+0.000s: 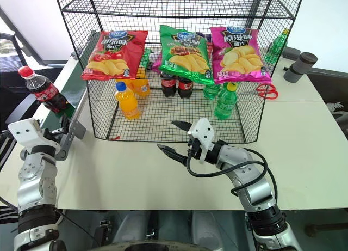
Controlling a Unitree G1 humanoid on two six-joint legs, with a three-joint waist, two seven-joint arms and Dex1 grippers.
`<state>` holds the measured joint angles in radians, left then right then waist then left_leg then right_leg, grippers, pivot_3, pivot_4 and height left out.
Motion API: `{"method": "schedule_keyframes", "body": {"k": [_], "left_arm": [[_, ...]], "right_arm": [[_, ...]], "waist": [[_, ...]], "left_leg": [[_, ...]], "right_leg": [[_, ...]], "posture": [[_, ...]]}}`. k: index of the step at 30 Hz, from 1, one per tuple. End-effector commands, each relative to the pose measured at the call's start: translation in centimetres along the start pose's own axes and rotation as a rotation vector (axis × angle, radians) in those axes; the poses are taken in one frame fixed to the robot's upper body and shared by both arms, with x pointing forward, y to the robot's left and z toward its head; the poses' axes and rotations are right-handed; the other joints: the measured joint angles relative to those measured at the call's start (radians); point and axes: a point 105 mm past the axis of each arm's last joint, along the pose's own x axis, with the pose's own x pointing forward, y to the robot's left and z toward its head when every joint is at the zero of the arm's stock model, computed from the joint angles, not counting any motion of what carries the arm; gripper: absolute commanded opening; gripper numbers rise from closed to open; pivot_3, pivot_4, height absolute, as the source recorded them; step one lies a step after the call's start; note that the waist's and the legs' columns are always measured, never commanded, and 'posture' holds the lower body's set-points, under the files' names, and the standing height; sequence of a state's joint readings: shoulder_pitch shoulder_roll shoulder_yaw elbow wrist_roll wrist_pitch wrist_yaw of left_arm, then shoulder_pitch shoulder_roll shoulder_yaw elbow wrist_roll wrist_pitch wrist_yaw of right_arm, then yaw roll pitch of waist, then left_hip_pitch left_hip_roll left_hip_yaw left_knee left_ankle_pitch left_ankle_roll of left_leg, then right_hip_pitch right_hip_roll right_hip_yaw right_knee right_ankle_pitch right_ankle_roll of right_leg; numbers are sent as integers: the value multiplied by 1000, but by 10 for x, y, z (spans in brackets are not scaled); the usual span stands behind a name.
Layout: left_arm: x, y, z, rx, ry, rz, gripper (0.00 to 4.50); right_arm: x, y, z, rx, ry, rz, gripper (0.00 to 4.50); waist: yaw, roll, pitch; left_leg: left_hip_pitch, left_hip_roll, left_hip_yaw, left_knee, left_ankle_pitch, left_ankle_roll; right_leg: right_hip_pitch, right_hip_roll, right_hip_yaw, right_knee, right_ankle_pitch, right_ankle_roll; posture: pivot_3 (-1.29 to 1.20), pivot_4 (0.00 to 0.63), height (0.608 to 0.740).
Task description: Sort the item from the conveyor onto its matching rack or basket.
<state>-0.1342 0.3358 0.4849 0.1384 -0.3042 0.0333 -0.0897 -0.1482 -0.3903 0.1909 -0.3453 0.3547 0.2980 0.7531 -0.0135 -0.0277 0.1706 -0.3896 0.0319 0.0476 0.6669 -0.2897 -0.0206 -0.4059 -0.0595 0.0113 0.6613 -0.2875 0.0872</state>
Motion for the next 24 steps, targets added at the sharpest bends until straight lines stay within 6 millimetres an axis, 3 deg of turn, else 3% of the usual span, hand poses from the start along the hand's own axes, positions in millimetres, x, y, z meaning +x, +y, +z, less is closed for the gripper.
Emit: {"method": "schedule_keyframes", "body": {"k": [1,21,24], "left_arm": [[1,10,12,28,-50,45,4500],[1,15,16,44,-72,75,4500],[0,16,17,41,-76,84,3650]], "right_arm": [[2,2,8,-21,-28,13,4439],[2,2,7,-18,-22,15,4439],[2,2,7,-19,-21,15,4500]], "waist": [[0,0,0],[0,0,0],[2,0,0]], "left_leg": [[0,0,0,0,0,0],[0,0,0,0,0,0],[0,0,0,0,0,0]], "right_leg": [[0,0,0,0,0,0],[0,0,0,0,0,0],[0,-1,0,0,0,0]], "posture": [[0,150,740],[0,150,740],[0,150,740]]}}
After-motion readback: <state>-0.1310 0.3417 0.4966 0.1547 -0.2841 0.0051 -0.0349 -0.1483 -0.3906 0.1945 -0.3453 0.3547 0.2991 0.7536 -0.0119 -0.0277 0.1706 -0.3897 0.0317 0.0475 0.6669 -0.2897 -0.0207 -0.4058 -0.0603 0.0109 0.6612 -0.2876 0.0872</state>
